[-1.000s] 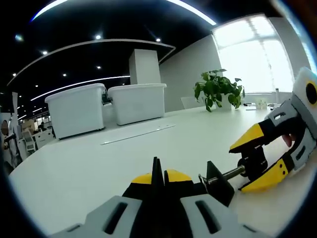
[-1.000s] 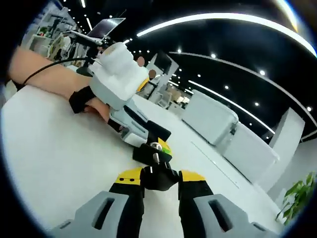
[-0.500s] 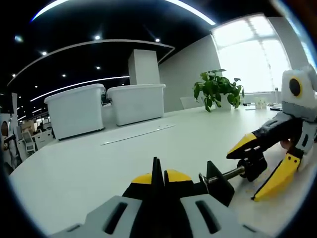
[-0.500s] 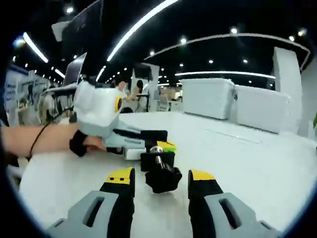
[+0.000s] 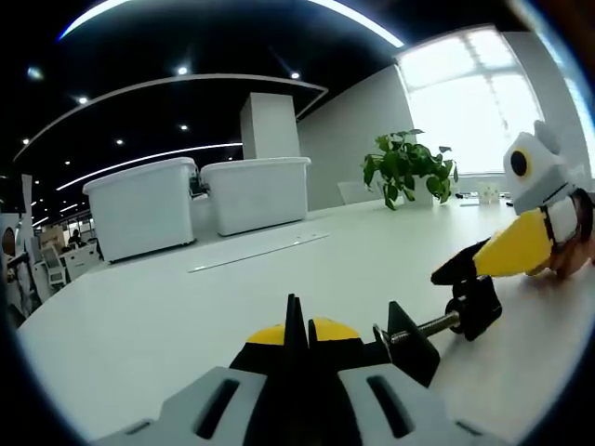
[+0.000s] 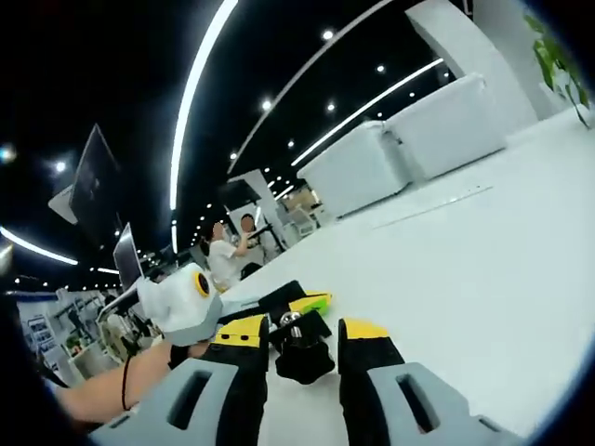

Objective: Clamp the fixed fixture on the desktop, loosen the retaining clip, secure it to the edge of the desk, and tighten the retaining clip.

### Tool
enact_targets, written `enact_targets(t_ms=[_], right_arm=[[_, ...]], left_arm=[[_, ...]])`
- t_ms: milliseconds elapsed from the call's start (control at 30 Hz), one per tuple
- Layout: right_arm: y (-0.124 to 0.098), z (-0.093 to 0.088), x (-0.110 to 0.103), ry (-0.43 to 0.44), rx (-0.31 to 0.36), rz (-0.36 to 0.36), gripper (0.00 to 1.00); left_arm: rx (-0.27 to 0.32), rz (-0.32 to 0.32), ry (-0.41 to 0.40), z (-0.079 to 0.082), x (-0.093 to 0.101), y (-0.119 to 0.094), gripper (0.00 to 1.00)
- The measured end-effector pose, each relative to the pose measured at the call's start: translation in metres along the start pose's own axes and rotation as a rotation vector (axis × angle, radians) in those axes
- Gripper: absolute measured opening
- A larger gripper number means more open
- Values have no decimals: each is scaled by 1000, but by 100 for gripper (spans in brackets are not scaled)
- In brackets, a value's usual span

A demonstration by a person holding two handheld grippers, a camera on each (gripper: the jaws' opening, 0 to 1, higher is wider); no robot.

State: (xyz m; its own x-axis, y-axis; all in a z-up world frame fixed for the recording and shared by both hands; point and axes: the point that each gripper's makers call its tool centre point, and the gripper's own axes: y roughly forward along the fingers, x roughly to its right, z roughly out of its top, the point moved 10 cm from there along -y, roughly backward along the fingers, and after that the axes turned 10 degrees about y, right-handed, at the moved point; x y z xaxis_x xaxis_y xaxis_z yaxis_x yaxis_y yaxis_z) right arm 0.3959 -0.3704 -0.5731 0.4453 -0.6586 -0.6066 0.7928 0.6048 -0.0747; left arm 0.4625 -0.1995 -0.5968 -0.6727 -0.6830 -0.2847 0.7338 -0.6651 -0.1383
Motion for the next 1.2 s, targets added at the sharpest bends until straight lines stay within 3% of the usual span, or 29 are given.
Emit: enact_targets(t_ms=[300,567,833,900,1067,1200], right_arm=[[6,-9,-2,-70,-48,-27,24],[9,-6,2,-54,-47,-27,22],[8,-9,-3,-133,-37,-26,22],[7,-10,-5,-182,-34,-28,22],[10,-13,-14,-455,-23,-21,22],[10,-13,-12,-450,-25,-23,22]], left_arm=[[1,-2,0,0,0,1,7],[1,-1,-1,0,0,0,7],[-2,4,-3,0,0,0,7],[-2,5,-3,0,0,0,7],[-7,20,-6,-1,-1,-1,7],[-7,24,-6,-1,-2,-2,7]])
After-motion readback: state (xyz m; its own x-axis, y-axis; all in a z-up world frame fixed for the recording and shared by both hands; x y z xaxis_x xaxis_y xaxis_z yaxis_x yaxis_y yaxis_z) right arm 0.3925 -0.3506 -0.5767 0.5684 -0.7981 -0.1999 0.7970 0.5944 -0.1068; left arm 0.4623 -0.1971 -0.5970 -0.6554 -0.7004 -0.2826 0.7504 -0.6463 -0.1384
